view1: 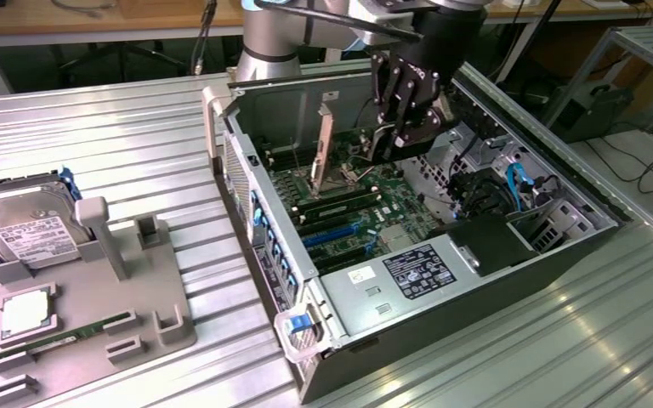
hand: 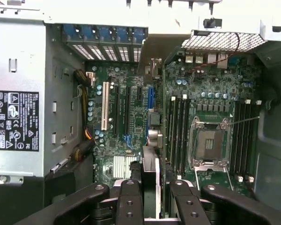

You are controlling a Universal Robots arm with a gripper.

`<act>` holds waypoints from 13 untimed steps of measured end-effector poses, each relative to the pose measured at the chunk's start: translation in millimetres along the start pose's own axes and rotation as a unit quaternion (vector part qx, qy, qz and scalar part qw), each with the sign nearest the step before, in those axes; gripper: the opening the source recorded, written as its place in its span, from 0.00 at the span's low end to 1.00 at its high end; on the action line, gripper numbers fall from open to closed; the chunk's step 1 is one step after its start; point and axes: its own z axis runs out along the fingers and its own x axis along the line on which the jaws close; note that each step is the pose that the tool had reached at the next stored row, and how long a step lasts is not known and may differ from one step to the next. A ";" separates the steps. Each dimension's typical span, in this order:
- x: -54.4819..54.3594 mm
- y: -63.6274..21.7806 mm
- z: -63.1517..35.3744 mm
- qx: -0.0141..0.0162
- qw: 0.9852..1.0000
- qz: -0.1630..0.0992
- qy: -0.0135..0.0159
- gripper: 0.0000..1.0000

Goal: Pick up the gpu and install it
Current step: 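Insert the gpu into the slot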

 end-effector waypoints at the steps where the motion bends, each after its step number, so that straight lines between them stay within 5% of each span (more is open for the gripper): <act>1: 0.0 -0.1 3.3 0.000 1.000 0.009 0.000 0.28; 13: -4.0 5.6 28.4 0.000 1.000 0.021 0.000 0.28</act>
